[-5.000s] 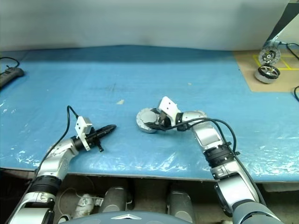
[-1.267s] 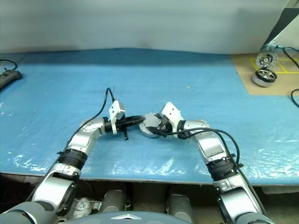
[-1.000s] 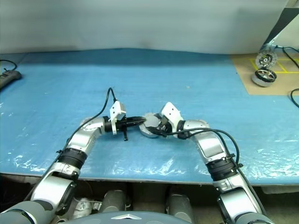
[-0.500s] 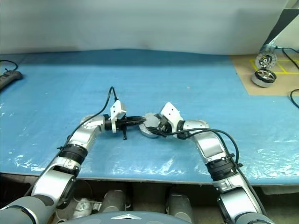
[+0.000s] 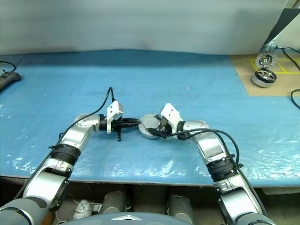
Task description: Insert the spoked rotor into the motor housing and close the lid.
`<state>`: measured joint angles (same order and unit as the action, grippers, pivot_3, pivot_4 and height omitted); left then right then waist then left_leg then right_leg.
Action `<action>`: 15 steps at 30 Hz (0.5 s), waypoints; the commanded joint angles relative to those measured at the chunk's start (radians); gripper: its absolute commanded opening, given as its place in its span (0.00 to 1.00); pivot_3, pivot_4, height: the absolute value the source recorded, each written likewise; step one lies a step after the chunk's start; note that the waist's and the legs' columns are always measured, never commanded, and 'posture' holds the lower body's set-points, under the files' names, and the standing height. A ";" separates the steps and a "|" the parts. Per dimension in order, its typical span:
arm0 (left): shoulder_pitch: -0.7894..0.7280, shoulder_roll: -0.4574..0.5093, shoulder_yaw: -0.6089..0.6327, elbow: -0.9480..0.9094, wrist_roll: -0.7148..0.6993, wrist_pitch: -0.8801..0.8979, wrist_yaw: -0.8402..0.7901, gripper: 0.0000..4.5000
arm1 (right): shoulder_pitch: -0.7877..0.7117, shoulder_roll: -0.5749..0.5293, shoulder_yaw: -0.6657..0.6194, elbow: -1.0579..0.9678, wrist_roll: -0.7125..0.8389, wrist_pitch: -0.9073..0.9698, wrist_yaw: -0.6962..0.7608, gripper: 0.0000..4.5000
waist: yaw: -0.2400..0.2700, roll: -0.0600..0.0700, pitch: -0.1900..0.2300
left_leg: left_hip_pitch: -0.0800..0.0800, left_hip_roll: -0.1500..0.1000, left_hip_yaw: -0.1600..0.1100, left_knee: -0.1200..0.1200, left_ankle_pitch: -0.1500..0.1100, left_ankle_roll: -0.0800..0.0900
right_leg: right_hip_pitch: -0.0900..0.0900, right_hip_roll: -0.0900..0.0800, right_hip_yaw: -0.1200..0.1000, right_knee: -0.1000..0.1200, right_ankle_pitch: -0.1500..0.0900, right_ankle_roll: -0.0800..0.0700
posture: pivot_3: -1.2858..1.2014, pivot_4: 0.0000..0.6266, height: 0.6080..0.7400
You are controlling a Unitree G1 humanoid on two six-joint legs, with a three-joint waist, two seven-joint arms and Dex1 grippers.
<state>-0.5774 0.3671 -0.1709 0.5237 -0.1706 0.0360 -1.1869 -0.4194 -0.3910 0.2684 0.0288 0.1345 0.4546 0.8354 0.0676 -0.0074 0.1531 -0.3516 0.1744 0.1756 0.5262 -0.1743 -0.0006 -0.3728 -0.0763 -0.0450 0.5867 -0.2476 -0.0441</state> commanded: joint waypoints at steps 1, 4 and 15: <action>0.031 -0.017 -0.040 -0.027 0.020 0.035 0.000 0.00 | 0.017 -0.007 0.019 0.061 -0.032 0.030 -0.022 0.65 | 0.000 0.000 0.000 | 0.000 0.000 0.000 0.000 0.000 0.000 | 0.000 0.000 0.000 0.000 0.000 0.000 | 0.52 0.24 1.00; 0.034 -0.054 -0.046 -0.054 0.012 0.055 0.018 0.00 | 0.014 -0.008 0.018 0.059 -0.031 0.032 -0.021 0.65 | 0.002 0.000 0.000 | 0.000 0.000 0.000 0.000 0.000 0.000 | 0.000 0.000 0.000 0.000 0.000 0.000 | 0.52 0.24 1.00; 0.049 -0.053 -0.060 -0.052 0.048 0.017 0.022 0.00 | -0.003 0.008 -0.043 -0.014 0.033 0.067 -0.026 1.00 | 0.020 0.001 0.001 | -0.003 -0.003 0.000 0.000 0.000 0.000 | -0.001 0.000 0.004 -0.002 0.000 0.001 | 0.52 0.24 1.00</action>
<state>-0.5469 0.3093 -0.1929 0.4604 -0.1535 0.0471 -1.1573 -0.4230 -0.3837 0.2397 0.0203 0.1435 0.4650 0.8106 0.0873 -0.0063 0.1543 -0.3569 0.1716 0.1755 0.5257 -0.1743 -0.0006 -0.3761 -0.0765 -0.0407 0.5841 -0.2473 -0.0446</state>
